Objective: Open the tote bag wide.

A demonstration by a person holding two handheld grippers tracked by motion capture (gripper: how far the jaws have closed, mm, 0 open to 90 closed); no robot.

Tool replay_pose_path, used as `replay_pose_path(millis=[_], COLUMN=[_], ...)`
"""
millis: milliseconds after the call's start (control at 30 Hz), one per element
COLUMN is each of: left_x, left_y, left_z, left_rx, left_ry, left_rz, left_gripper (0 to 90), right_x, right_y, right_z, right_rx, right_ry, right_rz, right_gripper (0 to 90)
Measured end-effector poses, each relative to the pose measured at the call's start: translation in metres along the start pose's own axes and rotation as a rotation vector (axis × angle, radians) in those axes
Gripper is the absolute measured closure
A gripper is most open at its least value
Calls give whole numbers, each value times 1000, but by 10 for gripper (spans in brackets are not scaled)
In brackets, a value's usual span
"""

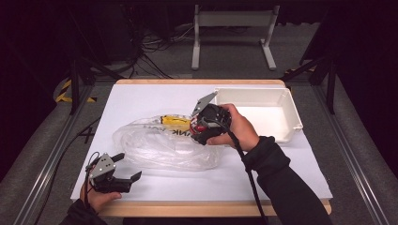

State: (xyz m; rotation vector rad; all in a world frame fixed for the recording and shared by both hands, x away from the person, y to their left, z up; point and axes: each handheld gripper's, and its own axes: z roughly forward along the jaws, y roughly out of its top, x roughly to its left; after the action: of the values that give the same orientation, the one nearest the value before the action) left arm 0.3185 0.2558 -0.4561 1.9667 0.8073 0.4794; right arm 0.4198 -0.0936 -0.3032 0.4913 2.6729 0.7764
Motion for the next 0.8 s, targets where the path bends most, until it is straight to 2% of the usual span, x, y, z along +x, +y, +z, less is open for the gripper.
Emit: replay_pose_path(millis=[133, 367, 600, 800], left_x=[0, 0, 0, 0], left_y=[0, 0, 0, 0], left_z=[0, 1, 1, 1], left_rx=[2, 5, 5, 5], left_ry=[-2, -4, -6, -8], left_rz=[-5, -6, -9, -10], left_gripper=[63, 63, 63, 63], right_x=[-4, -9, -13, -17], right_y=[-3, -7, -10, -11], right_z=[-6, -13, -17, -21], right_rx=[1, -3, 26, 73], right_ry=[-15, -14, -11, 5], right_rz=[14, 22, 21, 12], right_gripper=[252, 253, 253, 252])
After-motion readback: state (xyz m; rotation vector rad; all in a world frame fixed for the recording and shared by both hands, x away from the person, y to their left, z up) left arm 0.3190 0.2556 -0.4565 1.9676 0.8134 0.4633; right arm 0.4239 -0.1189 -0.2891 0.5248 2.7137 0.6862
